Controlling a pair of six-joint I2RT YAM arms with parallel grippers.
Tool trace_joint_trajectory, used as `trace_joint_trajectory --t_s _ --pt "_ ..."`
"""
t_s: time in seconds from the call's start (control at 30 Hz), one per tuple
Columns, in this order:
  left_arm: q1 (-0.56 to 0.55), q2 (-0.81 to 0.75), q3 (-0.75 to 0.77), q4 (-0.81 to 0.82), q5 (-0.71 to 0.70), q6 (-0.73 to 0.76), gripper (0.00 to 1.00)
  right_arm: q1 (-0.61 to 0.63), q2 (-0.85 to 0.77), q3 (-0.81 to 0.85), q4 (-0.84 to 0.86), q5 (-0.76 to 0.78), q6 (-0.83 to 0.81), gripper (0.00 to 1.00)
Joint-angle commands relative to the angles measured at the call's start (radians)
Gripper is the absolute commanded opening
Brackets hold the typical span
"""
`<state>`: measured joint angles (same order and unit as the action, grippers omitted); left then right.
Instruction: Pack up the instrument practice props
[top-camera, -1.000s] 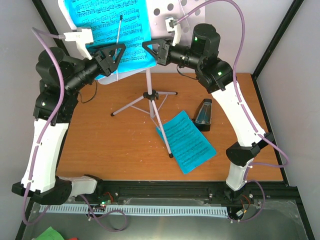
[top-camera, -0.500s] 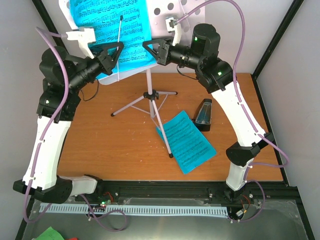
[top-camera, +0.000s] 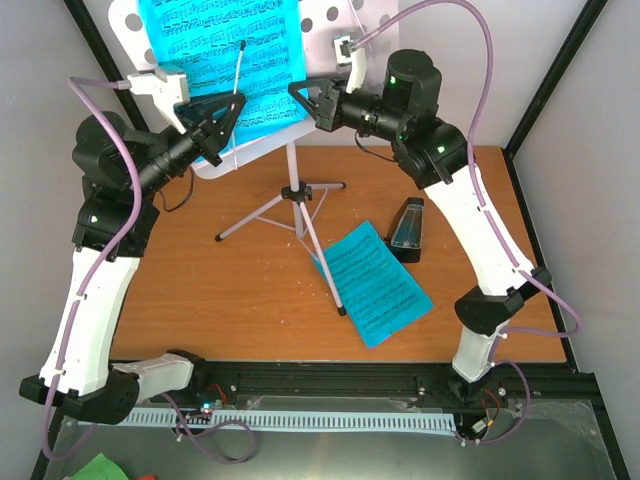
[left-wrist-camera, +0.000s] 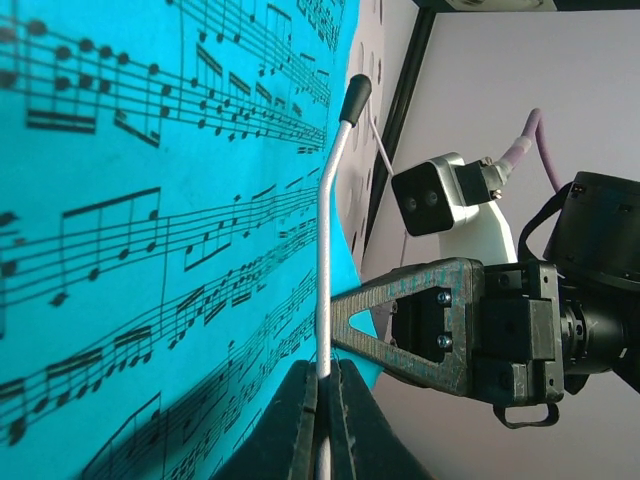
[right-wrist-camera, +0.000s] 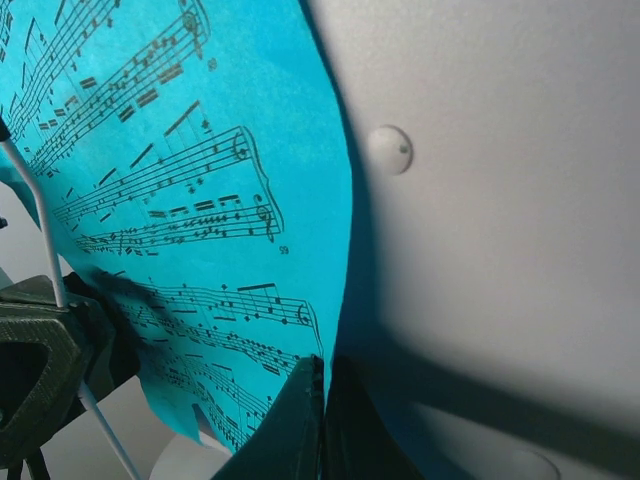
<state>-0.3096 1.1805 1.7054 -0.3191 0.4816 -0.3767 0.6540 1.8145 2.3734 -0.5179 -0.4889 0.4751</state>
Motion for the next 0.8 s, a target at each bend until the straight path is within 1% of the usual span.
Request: trace_joint_trajectory --t_s 0.0,0.17,0.3,0.4,0.47,0.57,0.67,0.7,0.77 --pt "0.003 -0.022 0.0 0.038 0.063 0.048 0.0 0.006 -0.067 -0.036 0.025 0.075 -0.023 0.03" --pt "0.003 -0.021 -0.018 0.045 0.055 0.037 0.0 0.006 -0.133 -0.115 0.071 0.166 -0.038 0.03" --pt "0.003 -0.015 -0.016 0.046 0.043 0.027 0.0 0.006 -0.2 -0.139 0.069 0.265 -0.07 0.03" --pt "0.003 -0.02 -0.029 0.063 0.013 0.007 0.01 0.006 -0.306 -0.252 0.111 0.381 -0.107 0.03" --pt "0.003 -0.017 -0.023 0.046 -0.012 -0.006 0.03 0.005 -0.366 -0.301 0.109 0.455 -0.135 0.03" --pt "0.003 -0.02 -0.025 0.03 -0.036 -0.007 0.1 0.004 -0.471 -0.392 0.112 0.535 -0.17 0.03" --pt "0.003 -0.024 -0.032 0.029 -0.023 0.009 0.18 0.004 -0.585 -0.511 0.148 0.593 -0.197 0.03" --pt "0.003 -0.021 -0.029 0.024 -0.022 0.011 0.23 0.004 -0.615 -0.533 0.141 0.604 -0.205 0.03" --pt "0.003 -0.019 -0.026 0.01 -0.022 0.009 0.38 0.004 -0.662 -0.558 0.108 0.618 -0.214 0.03"
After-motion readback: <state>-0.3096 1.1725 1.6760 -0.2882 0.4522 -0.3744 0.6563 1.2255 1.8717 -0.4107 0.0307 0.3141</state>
